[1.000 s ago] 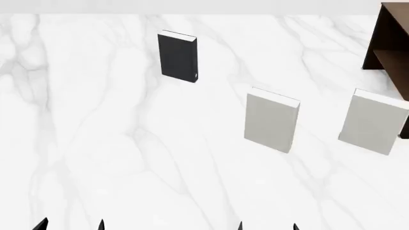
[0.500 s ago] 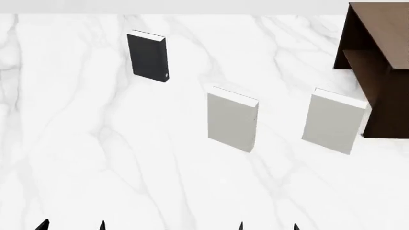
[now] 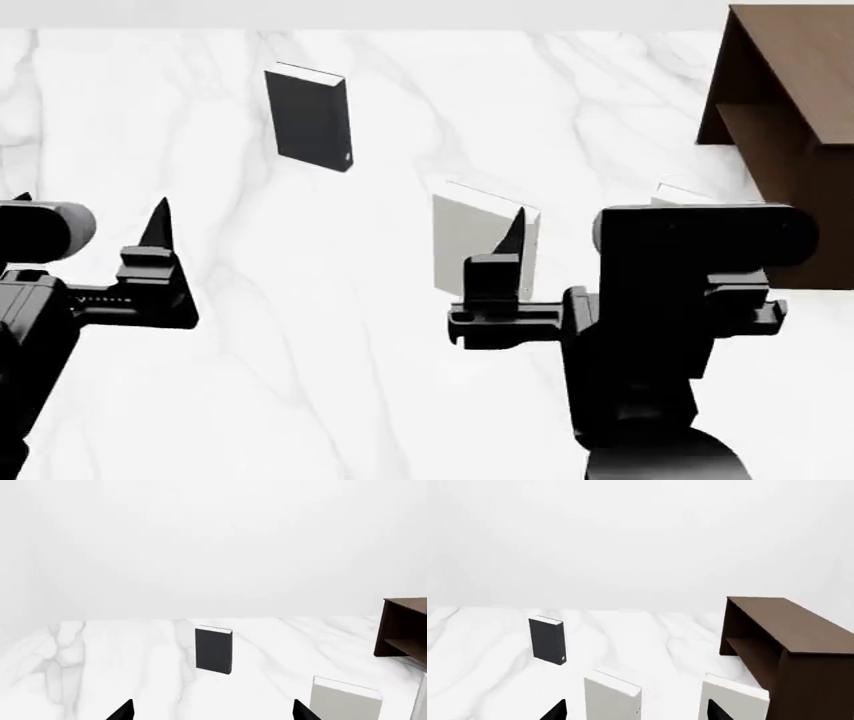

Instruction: Pick up the book on the left and place it on top of the shelf.

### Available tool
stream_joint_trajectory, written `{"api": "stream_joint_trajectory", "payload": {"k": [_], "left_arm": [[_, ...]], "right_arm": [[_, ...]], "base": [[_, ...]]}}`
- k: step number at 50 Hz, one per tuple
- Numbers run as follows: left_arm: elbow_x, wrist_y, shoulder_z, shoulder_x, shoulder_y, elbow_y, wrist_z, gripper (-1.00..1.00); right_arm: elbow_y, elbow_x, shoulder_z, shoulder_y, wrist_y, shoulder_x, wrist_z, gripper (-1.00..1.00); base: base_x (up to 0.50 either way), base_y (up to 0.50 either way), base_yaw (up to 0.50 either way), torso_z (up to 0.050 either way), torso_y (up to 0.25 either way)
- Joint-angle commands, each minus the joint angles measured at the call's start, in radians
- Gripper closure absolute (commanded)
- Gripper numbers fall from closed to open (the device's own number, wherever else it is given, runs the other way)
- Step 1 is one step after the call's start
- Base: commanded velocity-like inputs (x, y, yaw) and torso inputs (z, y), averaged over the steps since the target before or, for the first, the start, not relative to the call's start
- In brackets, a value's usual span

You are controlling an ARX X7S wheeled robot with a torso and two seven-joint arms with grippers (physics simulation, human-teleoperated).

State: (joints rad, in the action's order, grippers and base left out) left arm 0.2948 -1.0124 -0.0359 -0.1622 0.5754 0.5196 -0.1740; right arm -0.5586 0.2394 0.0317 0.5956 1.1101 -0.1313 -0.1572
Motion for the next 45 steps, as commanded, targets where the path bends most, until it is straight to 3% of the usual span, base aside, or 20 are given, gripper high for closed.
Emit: {"api": "stream_joint_trajectory", "payload": {"k": [1, 45], "left_arm": [[0.047, -0.251, 0.029, -0.024, 0.242, 0.057, -0.019, -1.00], [0.034, -0.173, 0.021, -0.063, 0.212, -0.015, -0.025, -1.00]], "right_arm": [[-0.068, 0.061, -0.065, 0.305, 0.376, -0.013, 0.003, -1.00], [0.062, 0.077, -0.043, 0.333, 0.334, -0.041, -0.010, -1.00]], "base": [[0.50, 0.00, 0.00, 0.000, 0.000], [0.50, 0.00, 0.00, 0.000, 0.001]]}}
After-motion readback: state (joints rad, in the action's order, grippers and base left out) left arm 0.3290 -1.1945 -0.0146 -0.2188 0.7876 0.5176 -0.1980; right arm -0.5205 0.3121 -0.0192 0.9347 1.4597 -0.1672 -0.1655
